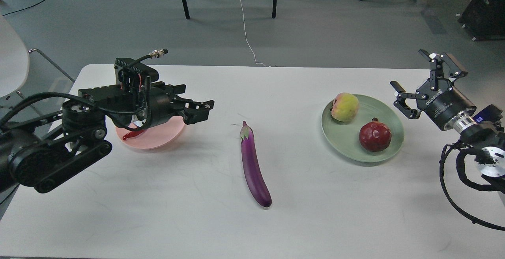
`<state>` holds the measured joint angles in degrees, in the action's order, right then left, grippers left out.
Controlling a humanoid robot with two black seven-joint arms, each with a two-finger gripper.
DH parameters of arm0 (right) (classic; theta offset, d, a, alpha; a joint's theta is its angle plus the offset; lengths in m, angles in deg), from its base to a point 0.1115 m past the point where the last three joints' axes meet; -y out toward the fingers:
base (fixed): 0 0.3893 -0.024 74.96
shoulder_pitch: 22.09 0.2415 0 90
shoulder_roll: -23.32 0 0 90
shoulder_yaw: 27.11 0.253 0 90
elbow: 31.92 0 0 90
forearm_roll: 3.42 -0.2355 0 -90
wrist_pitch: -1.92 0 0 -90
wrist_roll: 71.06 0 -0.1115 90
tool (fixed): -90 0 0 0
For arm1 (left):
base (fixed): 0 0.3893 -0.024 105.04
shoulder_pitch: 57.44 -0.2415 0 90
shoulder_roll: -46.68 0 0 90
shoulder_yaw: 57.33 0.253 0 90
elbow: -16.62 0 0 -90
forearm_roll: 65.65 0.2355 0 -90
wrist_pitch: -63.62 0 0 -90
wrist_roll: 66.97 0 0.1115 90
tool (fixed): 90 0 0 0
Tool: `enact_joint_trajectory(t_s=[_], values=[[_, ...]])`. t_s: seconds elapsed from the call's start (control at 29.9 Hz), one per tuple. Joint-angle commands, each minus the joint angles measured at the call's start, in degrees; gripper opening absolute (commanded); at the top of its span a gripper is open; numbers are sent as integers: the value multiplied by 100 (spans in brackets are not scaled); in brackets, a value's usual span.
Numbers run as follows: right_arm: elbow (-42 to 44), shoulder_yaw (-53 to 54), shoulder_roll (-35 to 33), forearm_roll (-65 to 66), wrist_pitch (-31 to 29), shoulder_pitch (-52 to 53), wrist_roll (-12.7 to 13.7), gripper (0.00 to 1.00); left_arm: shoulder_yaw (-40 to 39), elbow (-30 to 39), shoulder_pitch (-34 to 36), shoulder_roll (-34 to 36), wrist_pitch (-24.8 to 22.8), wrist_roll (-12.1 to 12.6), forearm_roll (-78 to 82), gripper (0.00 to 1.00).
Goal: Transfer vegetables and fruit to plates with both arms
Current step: 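Move the left gripper to the purple eggplant and grasp it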
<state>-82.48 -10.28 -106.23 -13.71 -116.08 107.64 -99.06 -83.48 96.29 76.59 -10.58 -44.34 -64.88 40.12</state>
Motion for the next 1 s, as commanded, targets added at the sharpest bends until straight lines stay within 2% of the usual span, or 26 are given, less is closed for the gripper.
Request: enact_joint_trajectory(t_s=[0.0,0.13,0.4,0.67,0.97], values=[[-6,13,-1,0,0,0,0,99,14,31,-53,-575,3,459,-3,98],[-6,57,-9,0,0,9,0,99,14,31,-106,-1006,3,977,-3,98],[-15,145,-18,0,0,-26,0,99,40,49,-264,-1718,-14,1557,-29,98],[12,145,-97,0,0,-88,0,99,66,-337,-299,-2193,-23,1646,-3,98],[12,154,-124,0,0,-149,0,99,286,-531,-536,-2123,-14,1681,15,98]])
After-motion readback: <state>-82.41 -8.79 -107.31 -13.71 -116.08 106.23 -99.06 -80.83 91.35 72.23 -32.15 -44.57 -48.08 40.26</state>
